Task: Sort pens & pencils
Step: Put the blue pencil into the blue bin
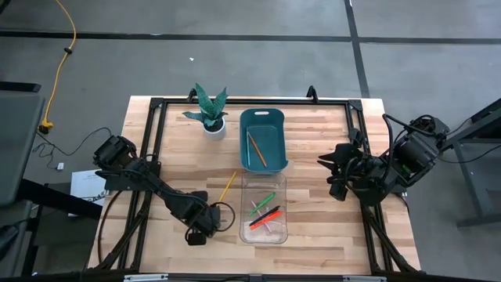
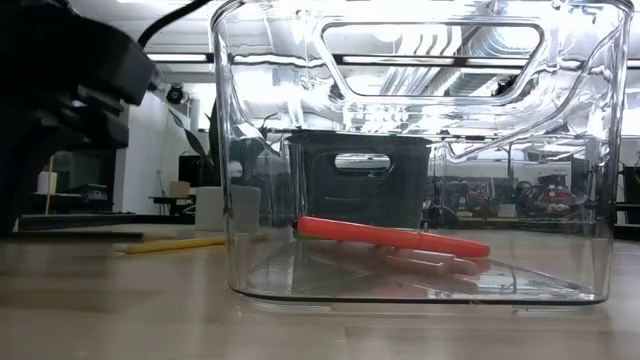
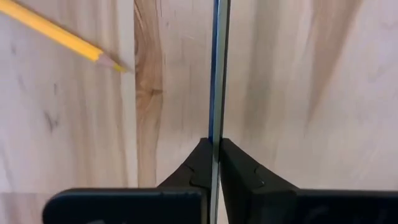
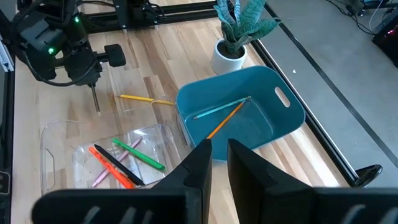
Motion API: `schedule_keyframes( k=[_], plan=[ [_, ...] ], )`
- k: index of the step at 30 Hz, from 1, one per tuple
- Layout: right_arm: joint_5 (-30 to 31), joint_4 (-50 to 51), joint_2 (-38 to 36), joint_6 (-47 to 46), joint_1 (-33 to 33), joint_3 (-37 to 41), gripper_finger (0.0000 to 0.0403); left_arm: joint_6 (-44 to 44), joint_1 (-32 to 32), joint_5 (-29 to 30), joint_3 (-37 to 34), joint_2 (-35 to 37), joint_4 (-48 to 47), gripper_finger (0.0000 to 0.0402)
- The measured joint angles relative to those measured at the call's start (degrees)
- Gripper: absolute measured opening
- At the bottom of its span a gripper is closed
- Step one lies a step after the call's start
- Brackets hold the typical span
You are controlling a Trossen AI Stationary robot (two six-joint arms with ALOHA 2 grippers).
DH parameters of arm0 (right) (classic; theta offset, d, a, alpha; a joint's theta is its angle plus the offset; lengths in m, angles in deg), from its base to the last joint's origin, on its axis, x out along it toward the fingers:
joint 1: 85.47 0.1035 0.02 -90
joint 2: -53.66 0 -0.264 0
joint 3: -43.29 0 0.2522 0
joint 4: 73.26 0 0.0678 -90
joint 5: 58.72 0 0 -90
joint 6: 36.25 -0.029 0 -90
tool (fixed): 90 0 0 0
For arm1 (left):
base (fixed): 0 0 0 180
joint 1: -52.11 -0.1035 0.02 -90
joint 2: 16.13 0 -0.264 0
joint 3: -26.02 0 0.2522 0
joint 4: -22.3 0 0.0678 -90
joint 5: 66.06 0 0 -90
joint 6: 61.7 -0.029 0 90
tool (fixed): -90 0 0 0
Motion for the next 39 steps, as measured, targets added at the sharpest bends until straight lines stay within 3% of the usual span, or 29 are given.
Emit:
schedule_keyframes(
  k=[22, 31, 39],
  plan=[
    [0.0, 0.0, 0.0, 1.1, 0.0, 0.0, 0.0041, -7.6, -0.1, 13.1, 17.9, 0.9, -21.3, 0.0008],
    [0.0, 0.0, 0.0, 1.0, 0.0, 0.0, 0.0041, -5.3, -1.6, 18.9, 19.8, 8.6, -22.2, 0.0012],
    [0.0, 0.0, 0.0, 1.0, 0.0, 0.0, 0.0041, -8.9, -8.8, 22.0, 19.8, 13.9, -20.6, 0.0013]
  ],
)
